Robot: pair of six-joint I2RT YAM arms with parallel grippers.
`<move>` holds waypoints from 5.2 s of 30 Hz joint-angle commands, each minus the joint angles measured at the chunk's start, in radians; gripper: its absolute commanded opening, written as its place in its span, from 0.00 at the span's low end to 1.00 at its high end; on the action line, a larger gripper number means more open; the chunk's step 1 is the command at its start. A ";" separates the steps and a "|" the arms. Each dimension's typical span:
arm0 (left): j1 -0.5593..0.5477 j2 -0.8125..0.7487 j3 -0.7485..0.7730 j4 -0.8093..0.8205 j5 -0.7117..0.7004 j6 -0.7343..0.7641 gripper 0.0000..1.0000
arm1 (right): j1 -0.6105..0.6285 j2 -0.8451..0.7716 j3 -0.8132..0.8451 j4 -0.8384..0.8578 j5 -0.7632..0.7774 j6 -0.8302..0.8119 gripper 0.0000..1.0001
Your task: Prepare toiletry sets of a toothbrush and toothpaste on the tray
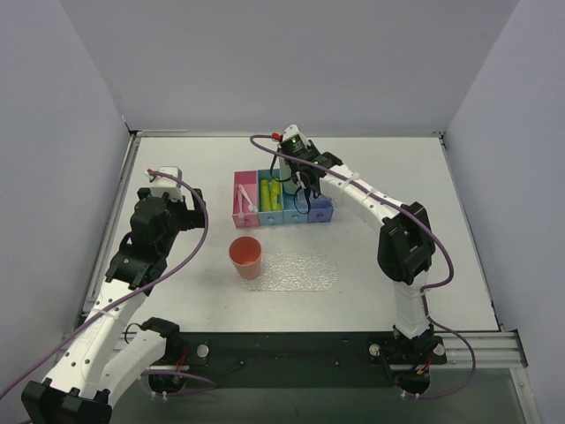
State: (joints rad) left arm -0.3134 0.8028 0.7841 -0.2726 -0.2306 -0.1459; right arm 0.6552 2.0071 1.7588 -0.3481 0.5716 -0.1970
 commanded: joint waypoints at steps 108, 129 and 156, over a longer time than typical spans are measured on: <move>-0.331 0.679 0.547 0.357 0.446 -0.148 0.00 | -0.205 -0.886 -0.271 -0.187 -0.927 0.487 0.60; -0.466 0.434 0.211 0.478 0.601 0.272 0.00 | -0.321 -0.786 -0.364 -0.350 -1.351 0.715 0.34; -0.472 0.409 0.179 0.518 0.608 0.246 0.00 | -0.207 -0.805 -0.492 -0.374 -1.248 0.711 0.36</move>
State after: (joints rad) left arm -0.7849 1.2510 0.9558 0.1410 0.3607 0.1085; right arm 0.4095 1.2003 1.2713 -0.7227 -0.6781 0.4980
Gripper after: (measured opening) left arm 0.062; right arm 0.357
